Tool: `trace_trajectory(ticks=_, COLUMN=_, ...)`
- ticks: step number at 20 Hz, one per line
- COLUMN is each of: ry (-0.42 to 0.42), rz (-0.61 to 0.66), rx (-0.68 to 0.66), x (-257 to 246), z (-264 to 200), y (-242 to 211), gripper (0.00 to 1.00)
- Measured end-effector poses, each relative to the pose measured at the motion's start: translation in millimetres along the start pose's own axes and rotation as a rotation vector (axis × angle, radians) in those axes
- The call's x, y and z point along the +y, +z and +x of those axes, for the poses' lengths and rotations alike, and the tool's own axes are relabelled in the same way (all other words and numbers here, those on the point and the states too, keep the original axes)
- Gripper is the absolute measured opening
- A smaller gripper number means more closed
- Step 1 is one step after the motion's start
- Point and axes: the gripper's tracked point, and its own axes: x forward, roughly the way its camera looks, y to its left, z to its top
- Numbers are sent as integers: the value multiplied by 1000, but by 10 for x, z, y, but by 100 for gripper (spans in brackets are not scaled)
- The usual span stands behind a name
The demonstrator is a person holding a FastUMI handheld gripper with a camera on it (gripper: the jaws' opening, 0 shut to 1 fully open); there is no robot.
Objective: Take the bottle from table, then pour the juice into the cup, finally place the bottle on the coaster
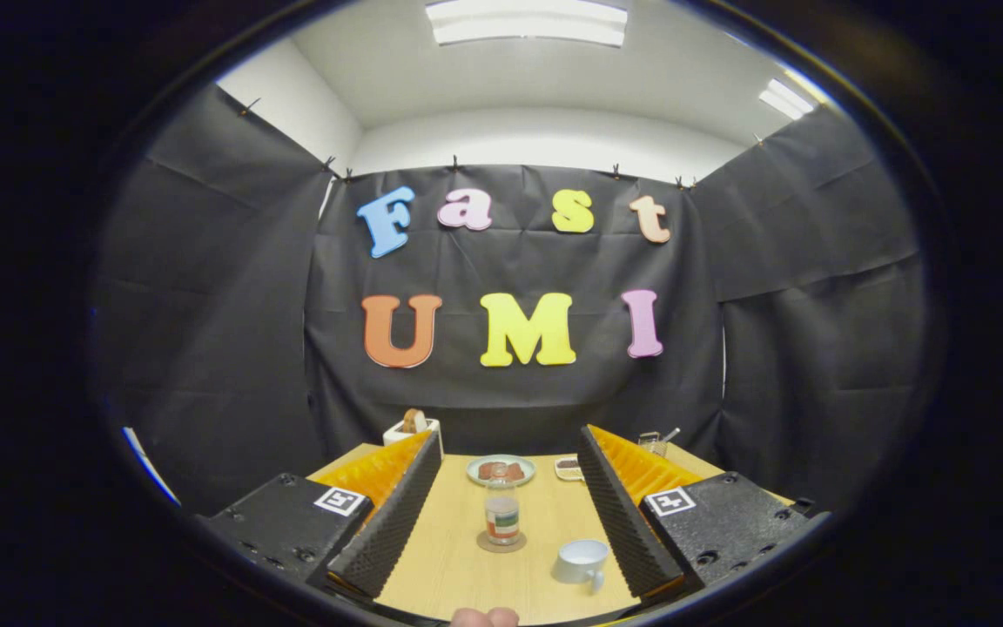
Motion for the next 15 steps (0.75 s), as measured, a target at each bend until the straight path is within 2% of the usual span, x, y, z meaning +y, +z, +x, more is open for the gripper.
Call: trace_trajectory(ticks=15, ry=-20, rz=13, rx=11, x=-95, z=133, y=-29, gripper=100)
